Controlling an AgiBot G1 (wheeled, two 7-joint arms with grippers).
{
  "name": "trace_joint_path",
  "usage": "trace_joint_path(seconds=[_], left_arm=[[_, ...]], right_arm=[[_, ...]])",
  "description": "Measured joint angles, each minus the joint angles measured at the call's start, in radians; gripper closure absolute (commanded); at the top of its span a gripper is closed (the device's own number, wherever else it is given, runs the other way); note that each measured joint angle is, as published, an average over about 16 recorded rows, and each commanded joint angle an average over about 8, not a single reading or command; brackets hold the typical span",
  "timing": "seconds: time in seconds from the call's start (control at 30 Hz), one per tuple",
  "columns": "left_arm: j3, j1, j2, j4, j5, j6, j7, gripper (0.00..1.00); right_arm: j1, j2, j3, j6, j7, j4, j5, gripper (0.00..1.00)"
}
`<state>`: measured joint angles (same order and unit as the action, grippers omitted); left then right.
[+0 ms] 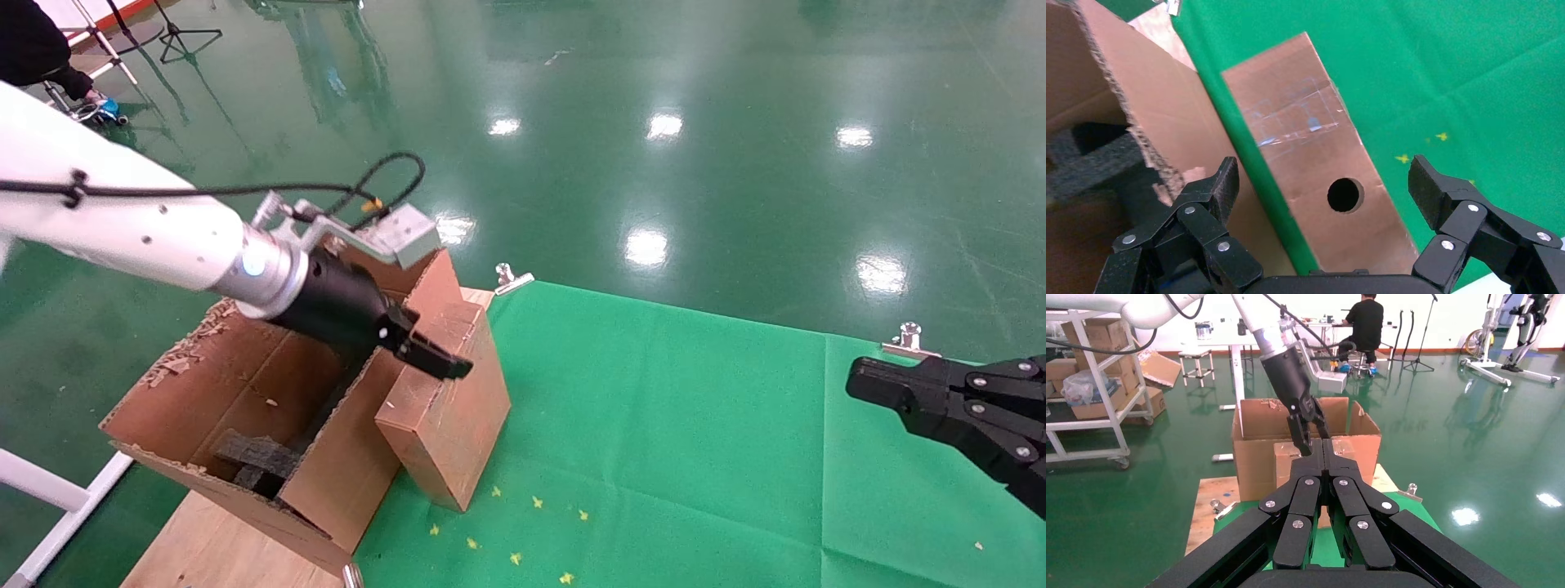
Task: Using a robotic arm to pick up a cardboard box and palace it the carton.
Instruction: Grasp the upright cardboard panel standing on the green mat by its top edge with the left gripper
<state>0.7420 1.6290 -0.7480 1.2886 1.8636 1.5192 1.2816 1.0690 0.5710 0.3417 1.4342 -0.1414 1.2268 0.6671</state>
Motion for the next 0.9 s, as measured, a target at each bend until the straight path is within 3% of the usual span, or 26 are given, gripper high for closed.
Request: trace_joint_path(seconds=[0.17, 0.23, 0.37, 0.43, 0.5, 0.63, 0.67, 0.7, 0.9], left_arm=[[0.005, -0.024, -0.002, -0.014, 0.0, -0.023, -0.004, 0.0], [0.006, -0.033, -0.003, -0.018, 0.0, -0.032, -0.007, 0.0], [0.006, -0.045, -0.003, -0.022, 0.002, -0.048, -0.013, 0.0], [0.006, -0.049, -0.003, -0.022, 0.002, -0.054, -0.015, 0.15], [0.006, -0.051, -0.002, -0.021, 0.004, -0.058, -0.016, 0.4], [0.007, -0.053, -0.002, -0.021, 0.005, -0.06, -0.017, 0.9], [0.007, -0.053, -0.002, -0.021, 0.006, -0.061, -0.017, 0.96], [0.007, -0.053, -0.002, -0.021, 0.005, -0.061, -0.017, 1.0], [0.006, -0.052, -0.002, -0.021, 0.003, -0.059, -0.017, 1.0]], right_arm=[[0.0, 0.0, 0.0, 0.0, 0.0, 0.0, 0.0, 1.0], [0.0, 0.0, 0.0, 0.0, 0.0, 0.0, 0.0, 0.94], [0.0, 0.0, 0.0, 0.0, 0.0, 0.0, 0.0, 0.44], [0.0, 0.0, 0.0, 0.0, 0.0, 0.0, 0.0, 0.19], [0.0, 0.0, 0.0, 0.0, 0.0, 0.0, 0.0, 0.0], [0.0, 0.0, 0.0, 0.0, 0.0, 0.0, 0.0, 0.0], [0.0, 0.0, 0.0, 0.0, 0.0, 0.0, 0.0, 0.0], [0.0, 0.0, 0.0, 0.0, 0.0, 0.0, 0.0, 0.0], [0.0, 0.0, 0.0, 0.0, 0.0, 0.0, 0.0, 0.0]])
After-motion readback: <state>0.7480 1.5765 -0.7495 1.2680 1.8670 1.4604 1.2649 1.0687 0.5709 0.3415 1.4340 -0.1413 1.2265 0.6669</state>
